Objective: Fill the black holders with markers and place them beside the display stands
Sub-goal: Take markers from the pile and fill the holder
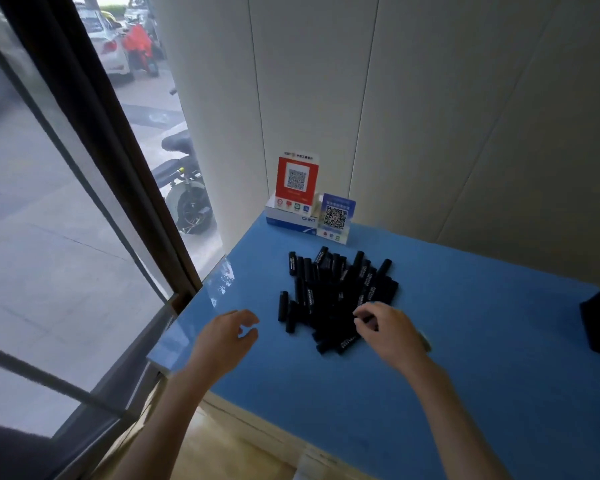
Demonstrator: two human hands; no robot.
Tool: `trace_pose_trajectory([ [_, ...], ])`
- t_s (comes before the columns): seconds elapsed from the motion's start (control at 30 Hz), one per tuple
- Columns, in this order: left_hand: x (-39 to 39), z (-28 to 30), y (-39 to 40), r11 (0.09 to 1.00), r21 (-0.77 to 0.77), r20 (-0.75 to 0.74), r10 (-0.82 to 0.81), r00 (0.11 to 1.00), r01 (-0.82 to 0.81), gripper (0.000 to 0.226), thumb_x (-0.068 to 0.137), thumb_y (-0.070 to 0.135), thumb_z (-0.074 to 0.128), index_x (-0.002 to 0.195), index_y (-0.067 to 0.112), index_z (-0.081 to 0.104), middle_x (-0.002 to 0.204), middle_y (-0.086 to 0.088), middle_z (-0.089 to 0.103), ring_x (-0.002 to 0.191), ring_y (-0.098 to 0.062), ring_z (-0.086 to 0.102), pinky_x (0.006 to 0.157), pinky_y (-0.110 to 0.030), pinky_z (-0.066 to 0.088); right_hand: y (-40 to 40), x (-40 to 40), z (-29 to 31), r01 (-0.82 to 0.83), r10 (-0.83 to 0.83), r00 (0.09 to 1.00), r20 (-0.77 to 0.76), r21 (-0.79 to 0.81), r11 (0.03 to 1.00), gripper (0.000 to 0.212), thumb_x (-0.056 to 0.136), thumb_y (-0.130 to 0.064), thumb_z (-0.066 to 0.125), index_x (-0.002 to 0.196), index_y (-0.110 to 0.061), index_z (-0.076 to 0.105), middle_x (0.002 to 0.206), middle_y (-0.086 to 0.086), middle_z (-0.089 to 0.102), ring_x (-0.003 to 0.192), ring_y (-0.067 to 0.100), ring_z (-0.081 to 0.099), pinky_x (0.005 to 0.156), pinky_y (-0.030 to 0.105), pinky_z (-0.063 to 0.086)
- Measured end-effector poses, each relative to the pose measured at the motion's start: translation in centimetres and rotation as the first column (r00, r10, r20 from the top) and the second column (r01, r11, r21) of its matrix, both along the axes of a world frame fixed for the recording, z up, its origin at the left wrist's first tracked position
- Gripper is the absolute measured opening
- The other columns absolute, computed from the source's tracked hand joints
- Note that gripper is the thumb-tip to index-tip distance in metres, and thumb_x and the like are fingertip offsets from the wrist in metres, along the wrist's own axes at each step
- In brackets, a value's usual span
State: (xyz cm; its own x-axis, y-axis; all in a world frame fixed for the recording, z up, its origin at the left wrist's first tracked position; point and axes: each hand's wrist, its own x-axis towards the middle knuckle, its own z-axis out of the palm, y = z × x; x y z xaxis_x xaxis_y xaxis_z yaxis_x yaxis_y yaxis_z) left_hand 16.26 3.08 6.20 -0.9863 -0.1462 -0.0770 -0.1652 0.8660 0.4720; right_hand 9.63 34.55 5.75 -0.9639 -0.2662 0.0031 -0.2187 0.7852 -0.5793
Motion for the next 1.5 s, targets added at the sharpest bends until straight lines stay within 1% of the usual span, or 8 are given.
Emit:
trace_pose_trajectory([
  [0.2, -5.9, -3.0, -0.4, 0.995, -0.041, 0.191, -0.085, 0.978, 0.094, 0.036, 0.089, 0.049, 0.060, 0.122, 0.035, 0.059, 0.110, 0.017, 0.060, 0.098, -0.009, 0.060, 0.085, -0.031, 0.051, -2.1, -3.2, -1.6, 0.049, -0.049, 0.998, 0.036, 0.012, 0.999, 0.010, 0.094, -0.031, 0.061, 0.102, -0.029, 0.067, 0.092, -0.018, 0.063, 0.081, -0.001, 0.060, 0.071, 0.021, 0.053],
  [0.5, -10.0, -7.6, 1.5, 0.970, -0.130, 0.298, -0.159, 0.941, 0.205, 0.103, 0.075, 0.079, 0.059, 0.152, 0.020, 0.024, 0.136, -0.001, 0.042, 0.126, -0.025, 0.048, 0.091, -0.038, 0.047, -1.7, -3.1, -2.9, 0.250, -0.251, 0.958, 0.137, 0.023, 0.968, 0.009, 0.094, -0.027, 0.062, 0.099, -0.030, 0.068, 0.091, -0.019, 0.066, 0.079, -0.001, 0.062, 0.071, 0.026, 0.056],
  [0.7, -11.9, -8.5, 1.1, 0.952, -0.123, 0.203, -0.253, 0.946, 0.281, 0.075, 0.083, 0.057, 0.057, 0.143, 0.018, 0.033, 0.121, -0.001, 0.045, 0.115, -0.025, 0.050, 0.087, -0.035, 0.044, -1.9, -1.4, -3.7, 0.364, -0.365, 0.922, 0.131, 0.032, 0.931, 0.009, 0.092, -0.025, 0.065, 0.098, -0.029, 0.070, 0.090, -0.019, 0.068, 0.080, -0.002, 0.064, 0.073, 0.028, 0.058],
  [0.87, -13.9, -8.2, -0.2, 0.954, -0.164, 0.210, -0.215, 0.954, 0.252, 0.058, 0.090, 0.057, 0.053, 0.126, 0.013, 0.038, 0.121, -0.003, 0.043, 0.116, -0.024, 0.049, 0.088, -0.033, 0.045, -2.4, -0.7, -4.1, 0.424, -0.423, 0.899, 0.115, 0.018, 0.906, 0.009, 0.091, -0.023, 0.067, 0.096, -0.030, 0.069, 0.087, -0.020, 0.068, 0.079, -0.001, 0.064, 0.072, 0.032, 0.059],
  [1.07, -16.3, -8.2, -0.5, 0.914, -0.210, 0.298, -0.278, 0.913, 0.346, 0.034, 0.097, 0.036, 0.056, 0.115, 0.010, 0.044, 0.117, -0.005, 0.051, 0.108, -0.022, 0.054, 0.076, -0.028, 0.042, -3.1, -1.0, -3.8, 0.435, -0.434, 0.893, 0.117, 0.023, 0.900, 0.009, 0.092, -0.022, 0.065, 0.095, -0.029, 0.069, 0.088, -0.019, 0.068, 0.080, 0.000, 0.064, 0.073, 0.031, 0.058],
  [1.17, -17.2, -8.0, -0.8, 0.894, -0.240, 0.339, -0.288, 0.895, 0.379, 0.016, 0.099, 0.018, 0.047, 0.112, 0.009, 0.045, 0.113, -0.009, 0.056, 0.102, -0.027, 0.059, 0.070, -0.029, 0.040, -2.9, -1.2, -3.5, 0.458, -0.458, 0.883, 0.103, 0.027, 0.889, 0.010, 0.092, -0.021, 0.066, 0.095, -0.030, 0.070, 0.086, -0.020, 0.068, 0.077, -0.002, 0.063, 0.071, 0.021, 0.055],
  [1.3, -20.1, -7.4, -1.1, 0.990, 0.009, 0.320, -0.134, 0.938, 0.138, 0.013, 0.094, 0.018, 0.047, 0.100, 0.007, 0.045, 0.084, -0.006, 0.053, 0.076, -0.027, 0.054, 0.058, -0.033, 0.038, -2.5, -0.9, -3.2, 0.491, -0.490, 0.867, 0.086, 0.005, 0.871, 0.011, 0.091, -0.018, 0.067, 0.094, -0.028, 0.071, 0.083, -0.023, 0.067, 0.082, -0.010, 0.060, 0.066, 0.003, 0.044],
  [1.5, -24.3, -7.1, 0.0, 0.979, 0.182, 0.282, 0.036, 0.959, -0.091, 0.040, 0.092, 0.046, 0.058, 0.096, 0.006, 0.054, 0.086, -0.012, 0.062, 0.077, -0.029, 0.060, 0.058, -0.032, 0.043, -1.5, -0.2, -3.3, 0.544, -0.543, 0.832, 0.113, 0.025, 0.839, 0.013, 0.091, -0.017, 0.066, 0.092, -0.030, 0.071, 0.080, -0.025, 0.059, 0.073, -0.008, 0.060, 0.060, 0.005, 0.042],
])
